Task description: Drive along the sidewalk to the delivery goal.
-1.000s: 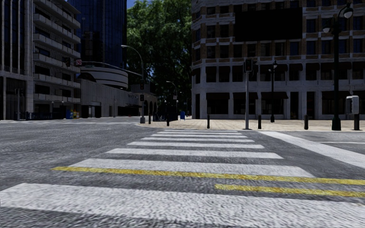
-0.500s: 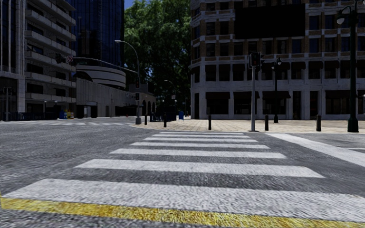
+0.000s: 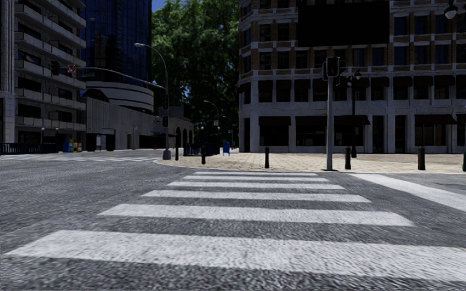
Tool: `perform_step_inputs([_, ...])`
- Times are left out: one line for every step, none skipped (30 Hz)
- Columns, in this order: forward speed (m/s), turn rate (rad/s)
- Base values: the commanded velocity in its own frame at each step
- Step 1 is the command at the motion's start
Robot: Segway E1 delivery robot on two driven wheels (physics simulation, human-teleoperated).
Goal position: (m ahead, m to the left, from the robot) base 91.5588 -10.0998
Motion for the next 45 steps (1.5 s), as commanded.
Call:
perform_step_inputs([2.00,-0.26])
perform_step_inputs([2.00,-0.26])
perform_step_inputs([2.00,-0.26])
perform_step_inputs([2.00,-0.26])
perform_step_inputs([2.00,-0.26])
perform_step_inputs([2.00,-0.26])
perform_step_inputs([2.00,-0.26])
perform_step_inputs([2.00,-0.26])
perform_step_inputs([2.00,-0.26])
perform_step_inputs([2.00,-0.26])
perform_step_inputs([2.00,-0.26])
perform_step_inputs([2.00,-0.26])
perform_step_inputs([2.00,-0.26])
perform_step_inputs([2.00,-0.26])
perform_step_inputs([2.00,-0.26])
perform_step_inputs([2.00,-0.26])
perform_step_inputs([2.00,-0.14])
perform_step_inputs([2.00,0.00])
perform_step_inputs([2.00,0.00])
perform_step_inputs([2.00,0.00])
perform_step_inputs([2.00,0.00])
perform_step_inputs([2.00,0.00])
perform_step_inputs([2.00,0.00])
perform_step_inputs([2.00,0.00])
perform_step_inputs([2.00,0.00])
perform_step_inputs([2.00,0.00])
perform_step_inputs([2.00,0.00])
perform_step_inputs([2.00,0.00])
perform_step_inputs([2.00,0.00])
perform_step_inputs([2.00,0.00])
perform_step_inputs([2.00,0.00])
perform_step_inputs([2.00,0.00])
perform_step_inputs([2.00,0.00])
perform_step_inputs([2.00,0.00])
perform_step_inputs([2.00,0.00])
perform_step_inputs([2.00,0.00])
perform_step_inputs([2.00,0.00])
perform_step_inputs([2.00,0.00])
perform_step_inputs([2.00,0.00])
perform_step_inputs([2.00,0.00])
perform_step_inputs([2.00,0.00])
perform_step_inputs([2.00,0.00])
perform_step_inputs([2.00,0.00])
perform_step_inputs([2.00,0.00])
perform_step_inputs([2.00,0.00])
